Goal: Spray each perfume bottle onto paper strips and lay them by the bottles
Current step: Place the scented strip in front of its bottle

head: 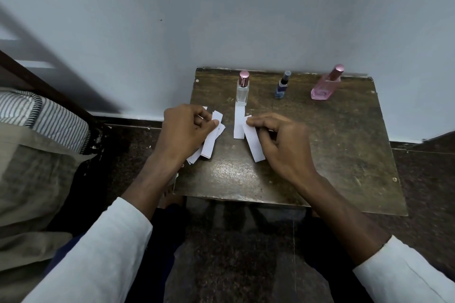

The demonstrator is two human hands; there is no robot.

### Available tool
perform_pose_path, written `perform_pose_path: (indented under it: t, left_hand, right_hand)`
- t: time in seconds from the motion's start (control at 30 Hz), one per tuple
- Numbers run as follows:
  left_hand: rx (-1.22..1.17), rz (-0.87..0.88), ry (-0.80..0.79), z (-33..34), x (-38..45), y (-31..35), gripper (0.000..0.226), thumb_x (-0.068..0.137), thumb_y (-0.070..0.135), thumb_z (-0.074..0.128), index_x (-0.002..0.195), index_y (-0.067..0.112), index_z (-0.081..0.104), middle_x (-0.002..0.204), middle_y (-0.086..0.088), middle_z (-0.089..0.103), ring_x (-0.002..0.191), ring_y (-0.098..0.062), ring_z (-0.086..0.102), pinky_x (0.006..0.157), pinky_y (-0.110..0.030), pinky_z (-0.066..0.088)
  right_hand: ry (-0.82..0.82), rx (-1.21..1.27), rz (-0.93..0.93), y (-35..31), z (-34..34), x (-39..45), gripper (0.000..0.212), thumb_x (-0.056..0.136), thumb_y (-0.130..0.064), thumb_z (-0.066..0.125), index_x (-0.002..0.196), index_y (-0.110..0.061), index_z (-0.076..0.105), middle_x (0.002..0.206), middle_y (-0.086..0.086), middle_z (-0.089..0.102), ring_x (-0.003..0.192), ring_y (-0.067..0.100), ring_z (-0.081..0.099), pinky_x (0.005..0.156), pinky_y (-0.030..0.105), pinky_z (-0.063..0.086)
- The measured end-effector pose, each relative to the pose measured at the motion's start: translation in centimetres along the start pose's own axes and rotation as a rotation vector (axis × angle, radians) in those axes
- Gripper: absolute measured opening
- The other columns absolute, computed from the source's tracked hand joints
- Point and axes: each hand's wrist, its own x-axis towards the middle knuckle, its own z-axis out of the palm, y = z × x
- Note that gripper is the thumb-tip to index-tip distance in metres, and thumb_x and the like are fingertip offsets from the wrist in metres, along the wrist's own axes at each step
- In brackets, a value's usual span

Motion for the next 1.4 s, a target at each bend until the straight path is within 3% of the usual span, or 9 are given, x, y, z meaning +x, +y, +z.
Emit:
perform_pose_path:
  t: [0.1,0.23,0.53,0.7,0.9,1.0,1.17,1.3,1.4]
  left_hand:
    - [0.013,0.003,-0.009,0.1,0.1,0.0,0.012,0.092,0.032,0.085,0.092,0.020,0.080,0.067,0.017,0.067,0.058,0.011,0.063,0.060,-0.003,0.045]
    - [0.042,0.029,0.007,0.1,0.1,-0.1,0.011,0.096,0.030,0.080,0.095,0.019,0.081,0.070,0.020,0.064,0.061,0.005,0.063,0.061,0.000,0.043]
    - [0.027,0.117,-0.002,-0.4,-0.1,0.2,0.010,0.106,0.029,0.067,0.098,0.023,0.067,0.057,0.004,0.059,0.055,-0.006,0.057,0.052,-0.009,0.040]
    - [0.166,0.048,-0.015,0.6,0.4,-1.8,0.017,0.096,0.046,0.076,0.093,0.034,0.065,0.060,0.013,0.067,0.084,-0.018,0.067,0.080,-0.037,0.054]
    - [0.191,0.028,0.074,0.5,0.2,-1.7,0.030,0.085,0.054,0.083,0.091,0.029,0.067,0.068,0.009,0.070,0.075,-0.011,0.071,0.072,-0.031,0.058]
    - [0.074,0.081,0.099,0.5,0.0,-0.4,0.021,0.091,0.045,0.081,0.088,0.027,0.074,0.065,0.013,0.068,0.063,0.002,0.065,0.065,-0.017,0.049]
    - [-0.236,0.081,-0.079,1.9,-1.0,3.2,0.020,0.095,0.046,0.079,0.104,0.029,0.083,0.085,0.014,0.079,0.067,-0.001,0.074,0.064,-0.014,0.058]
    - [-0.266,0.114,-0.091,3.1,-0.7,3.5,0.011,0.094,0.041,0.081,0.098,0.031,0.084,0.081,0.019,0.078,0.070,-0.001,0.074,0.066,-0.019,0.060]
    - [-0.286,0.093,-0.111,3.7,-0.4,3.7,0.009,0.097,0.031,0.080,0.097,0.023,0.084,0.078,0.016,0.077,0.066,0.004,0.068,0.062,-0.011,0.052]
  right_hand:
    - [-0.010,0.065,0.036,-0.3,0.0,0.0,0.028,0.096,-0.002,0.065,0.111,-0.016,0.084,0.114,-0.008,0.079,0.105,0.001,0.071,0.090,0.019,0.057]
    - [-0.006,0.102,0.078,-0.3,0.0,-0.1,0.018,0.096,-0.010,0.075,0.110,-0.019,0.082,0.109,-0.009,0.078,0.096,0.002,0.074,0.084,0.024,0.063]
    - [0.024,0.136,0.176,-0.2,-0.1,0.1,0.022,0.092,-0.005,0.079,0.106,-0.023,0.080,0.104,-0.012,0.077,0.088,0.003,0.074,0.078,0.019,0.062]
    - [-0.003,0.202,0.226,0.0,0.1,0.0,0.021,0.090,-0.010,0.082,0.108,-0.020,0.078,0.104,-0.009,0.078,0.088,0.005,0.076,0.079,0.027,0.066]
    - [-0.024,0.338,0.367,0.1,0.1,0.1,0.020,0.088,-0.008,0.085,0.104,-0.018,0.077,0.097,-0.006,0.080,0.084,0.009,0.078,0.081,0.028,0.065]
    - [-0.005,0.459,0.484,0.0,0.0,0.3,0.021,0.087,-0.008,0.087,0.099,-0.021,0.075,0.091,-0.001,0.081,0.085,0.015,0.079,0.082,0.032,0.065]
    - [0.027,0.507,0.551,-0.1,-0.4,0.1,0.020,0.086,-0.011,0.088,0.100,-0.020,0.076,0.091,0.002,0.081,0.087,0.017,0.080,0.080,0.031,0.065]
    - [0.003,0.519,0.544,-0.2,-0.8,-0.2,0.021,0.086,-0.010,0.088,0.101,-0.018,0.075,0.091,0.004,0.081,0.087,0.017,0.080,0.075,0.029,0.063]
    - [-0.043,0.544,0.544,-0.2,-1.5,-0.5,0.020,0.087,-0.008,0.087,0.102,-0.014,0.075,0.091,0.007,0.081,0.087,0.023,0.081,0.080,0.037,0.066]
